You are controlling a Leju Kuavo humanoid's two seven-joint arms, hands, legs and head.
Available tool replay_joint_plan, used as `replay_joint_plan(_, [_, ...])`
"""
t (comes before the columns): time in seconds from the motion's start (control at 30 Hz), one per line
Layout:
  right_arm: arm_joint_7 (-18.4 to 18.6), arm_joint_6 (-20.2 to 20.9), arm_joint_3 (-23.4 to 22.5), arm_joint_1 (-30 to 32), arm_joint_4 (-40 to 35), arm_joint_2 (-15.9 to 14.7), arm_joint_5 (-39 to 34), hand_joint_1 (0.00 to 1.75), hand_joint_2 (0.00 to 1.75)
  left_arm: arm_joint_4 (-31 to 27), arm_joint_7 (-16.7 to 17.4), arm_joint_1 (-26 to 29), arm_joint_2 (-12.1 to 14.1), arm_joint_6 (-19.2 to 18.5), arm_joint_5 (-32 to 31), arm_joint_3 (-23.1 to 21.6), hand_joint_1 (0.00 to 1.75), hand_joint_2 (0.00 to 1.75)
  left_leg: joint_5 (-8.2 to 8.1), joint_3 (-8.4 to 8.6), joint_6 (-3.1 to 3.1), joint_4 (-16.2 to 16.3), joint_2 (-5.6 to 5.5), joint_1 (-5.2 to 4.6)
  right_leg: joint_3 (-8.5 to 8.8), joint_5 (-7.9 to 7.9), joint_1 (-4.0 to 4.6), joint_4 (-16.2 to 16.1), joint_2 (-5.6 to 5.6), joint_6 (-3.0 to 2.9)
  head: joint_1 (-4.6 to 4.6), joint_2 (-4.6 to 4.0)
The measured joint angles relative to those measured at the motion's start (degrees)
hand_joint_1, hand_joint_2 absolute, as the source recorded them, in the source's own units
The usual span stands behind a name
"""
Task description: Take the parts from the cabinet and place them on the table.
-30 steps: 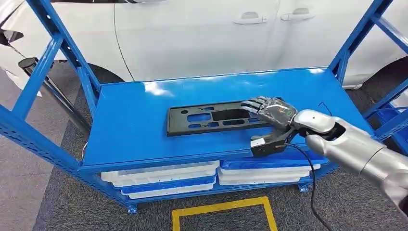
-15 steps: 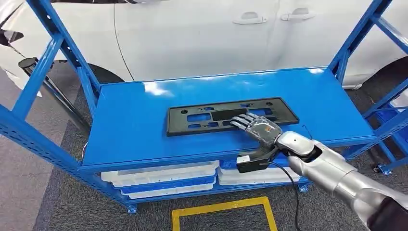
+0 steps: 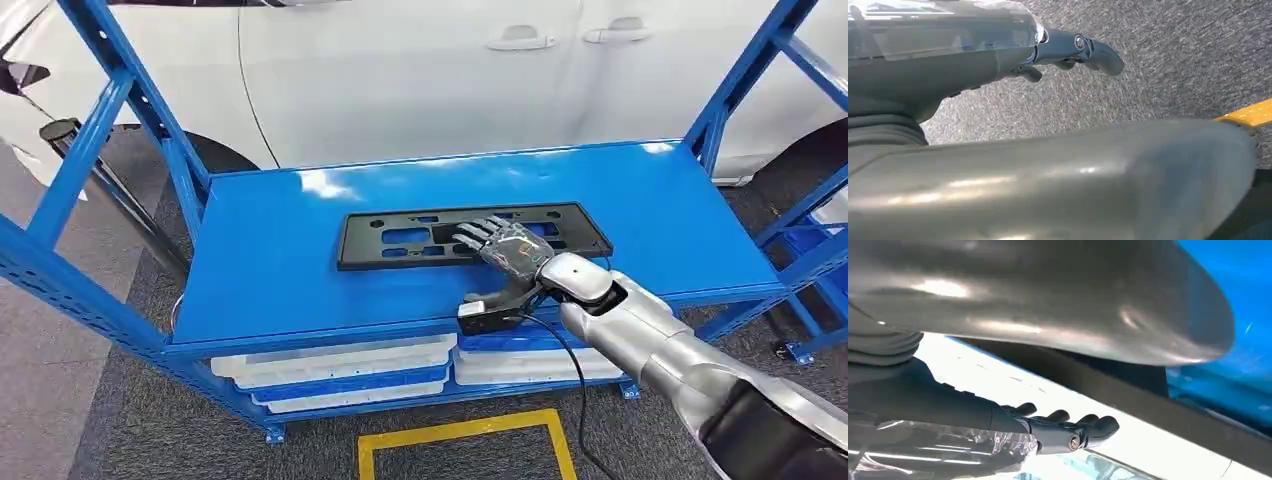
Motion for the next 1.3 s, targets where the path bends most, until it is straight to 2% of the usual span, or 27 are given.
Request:
replay_joint_plan(0.17, [-0.7,1.4,0.0,-3.2,0.5,0.5,0.1,0.0,0.0,0.0,-0.2,0.0,0.0,0.0,0.0,-0.2,0.0,0.0,0.0,-0.01,0.0,0.0,0.0,-0.01,0.0,0.01,-0.01,0.0,0.0,0.0,0.0,0.0])
replay_joint_plan(0.3, [0.4,2.0,0.4,-5.9,2.1,2.3,0.9,0.0,0.0,0.0,-0.6,-0.1,-0.1,-0.2,0.0,-0.3,0.0,0.0,0.01,0.0,-0.01,0.0,0.02,-0.01,-0.01,0.01,0.0,0.0,0.03,0.0,0.0,0.0])
replay_joint_plan(0.57, [0.0,2.1,0.6,-9.9,6.8,5.9,0.6,0.0,0.0,0.0,-0.6,-0.1,-0.2,-0.3,0.4,-0.4,0.0,0.0,0.02,0.0,-0.02,0.0,0.0,0.01,-0.01,0.0,0.01,0.0,0.02,-0.01,0.0,0.0])
replay_joint_plan(0.7, [-0.6,1.1,1.3,-10.0,10.4,8.0,0.3,0.0,0.0,0.0,-0.6,-0.1,-0.3,-0.3,0.7,-0.4,0.0,0.0,0.02,0.0,-0.01,0.0,0.0,0.0,-0.01,0.0,0.0,0.0,0.01,-0.01,0.0,0.0])
replay_joint_plan(0.93, [-1.6,0.9,2.0,-9.6,14.7,9.9,-0.8,0.0,0.0,0.0,-0.7,-0.1,-0.3,-0.2,1.1,-0.4,0.0,0.0,0.02,0.0,-0.01,0.0,0.0,0.0,-0.01,0.0,0.0,0.0,0.0,-0.01,0.0,0.0])
replay_joint_plan(1.3, [-2.3,1.1,2.7,-8.6,18.0,10.6,-1.4,0.0,0.0,0.0,-0.7,0.0,-0.3,-0.2,1.1,-0.5,0.0,0.0,0.02,0.0,-0.01,0.0,0.0,0.0,-0.01,0.0,0.0,0.0,0.01,-0.01,0.0,0.0])
